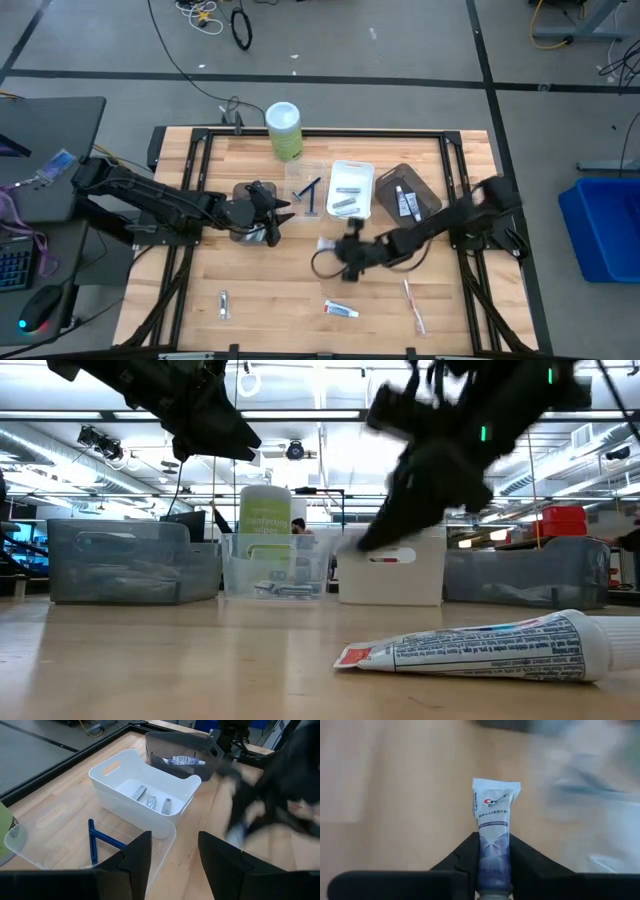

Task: Pick & Place Travel size toiletries
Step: Put the purple toothpaste into the right black bin

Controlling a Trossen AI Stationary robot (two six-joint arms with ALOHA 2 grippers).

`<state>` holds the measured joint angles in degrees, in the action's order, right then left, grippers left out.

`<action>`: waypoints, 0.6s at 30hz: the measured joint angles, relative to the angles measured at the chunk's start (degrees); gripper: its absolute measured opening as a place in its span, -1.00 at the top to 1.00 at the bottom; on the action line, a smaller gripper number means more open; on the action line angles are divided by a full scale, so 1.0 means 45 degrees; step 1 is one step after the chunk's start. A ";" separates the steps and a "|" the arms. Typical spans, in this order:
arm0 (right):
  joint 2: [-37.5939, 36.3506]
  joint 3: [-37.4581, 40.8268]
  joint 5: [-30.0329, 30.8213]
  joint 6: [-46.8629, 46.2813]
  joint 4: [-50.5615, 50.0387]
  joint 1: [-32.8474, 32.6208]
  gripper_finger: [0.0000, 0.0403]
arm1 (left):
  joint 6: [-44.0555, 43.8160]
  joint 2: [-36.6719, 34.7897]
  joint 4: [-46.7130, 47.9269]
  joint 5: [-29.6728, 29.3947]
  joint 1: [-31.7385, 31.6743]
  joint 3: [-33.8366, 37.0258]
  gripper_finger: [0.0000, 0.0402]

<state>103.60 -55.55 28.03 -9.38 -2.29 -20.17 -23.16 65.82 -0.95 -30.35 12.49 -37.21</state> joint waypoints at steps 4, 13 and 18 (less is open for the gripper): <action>-0.2725 0.0004 0.1584 -0.1158 -0.4652 0.0307 0.59 | 0.0000 0.0000 0.0000 -0.0020 0.0000 0.0000 0.16; -0.7341 0.0872 0.2455 -0.7238 -1.1731 0.1234 0.60 | 0.0000 0.0000 -0.0010 -0.0402 0.0000 0.0000 0.16; -0.8126 0.3033 0.2430 -0.8511 -1.1303 0.2015 0.54 | 0.0005 0.0000 -0.0015 -0.1013 0.0000 0.0000 0.16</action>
<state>67.03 -41.90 38.96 -47.68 -53.15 -11.10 -23.14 65.82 -1.02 -34.91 12.49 -37.21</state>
